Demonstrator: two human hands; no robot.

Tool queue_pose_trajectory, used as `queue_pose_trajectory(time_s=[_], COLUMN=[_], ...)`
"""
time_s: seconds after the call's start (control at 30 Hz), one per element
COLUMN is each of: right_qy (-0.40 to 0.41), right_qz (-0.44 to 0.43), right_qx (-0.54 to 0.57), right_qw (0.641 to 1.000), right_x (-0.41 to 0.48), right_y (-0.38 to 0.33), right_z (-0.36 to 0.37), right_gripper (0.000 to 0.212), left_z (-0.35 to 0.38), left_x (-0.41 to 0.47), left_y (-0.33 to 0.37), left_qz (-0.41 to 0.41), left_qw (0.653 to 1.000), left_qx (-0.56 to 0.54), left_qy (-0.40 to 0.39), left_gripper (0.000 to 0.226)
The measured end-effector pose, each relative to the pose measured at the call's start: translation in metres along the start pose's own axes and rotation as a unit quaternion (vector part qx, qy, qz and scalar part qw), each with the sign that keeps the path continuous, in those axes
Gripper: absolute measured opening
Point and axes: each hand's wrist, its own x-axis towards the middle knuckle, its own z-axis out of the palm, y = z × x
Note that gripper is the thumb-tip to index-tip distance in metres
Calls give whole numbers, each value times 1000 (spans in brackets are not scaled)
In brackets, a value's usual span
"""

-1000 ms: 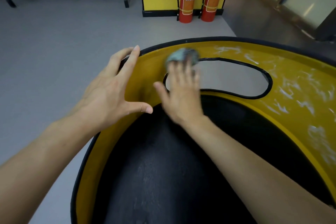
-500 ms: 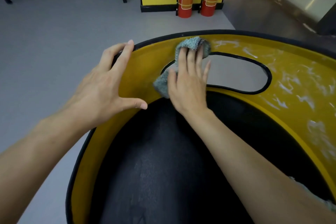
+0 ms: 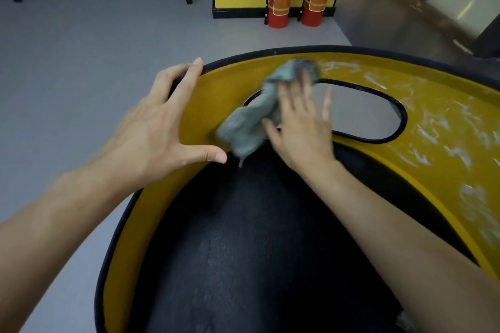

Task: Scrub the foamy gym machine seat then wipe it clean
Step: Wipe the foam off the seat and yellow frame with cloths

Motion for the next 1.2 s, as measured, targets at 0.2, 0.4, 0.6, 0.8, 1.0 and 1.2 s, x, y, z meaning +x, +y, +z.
queue_pose_trajectory(time_s=[0.2, 0.4, 0.6, 0.8, 1.0, 1.2], right_qy=[-30, -62, 12, -1, -11, 0], right_qz=[-30, -136, 100, 226, 246, 26], right_qx=[53, 29, 70, 78, 31, 61], right_qw=[998, 988, 992, 971, 969, 998], right_x=[-16, -45, 3, -13, -14, -3], right_y=[-50, -68, -6, 36, 38, -40], right_z=[3, 23, -19, -17, -25, -5], right_gripper=[90, 82, 86, 88, 84, 86], left_z=[2, 3, 2, -3, -4, 7], left_x=[0, 0, 1, 3, 40, 68], left_y=[2, 0, 2, 6, 31, 48], left_qz=[-1, 3, -5, -5, 11, 22], left_qw=[1000, 1000, 1000, 999, 986, 975], left_qx=[-1, 0, -6, 39, 164, 220], left_qy=[8, 21, 10, 7, 22, 6], left_gripper=[132, 130, 128, 123, 119, 124])
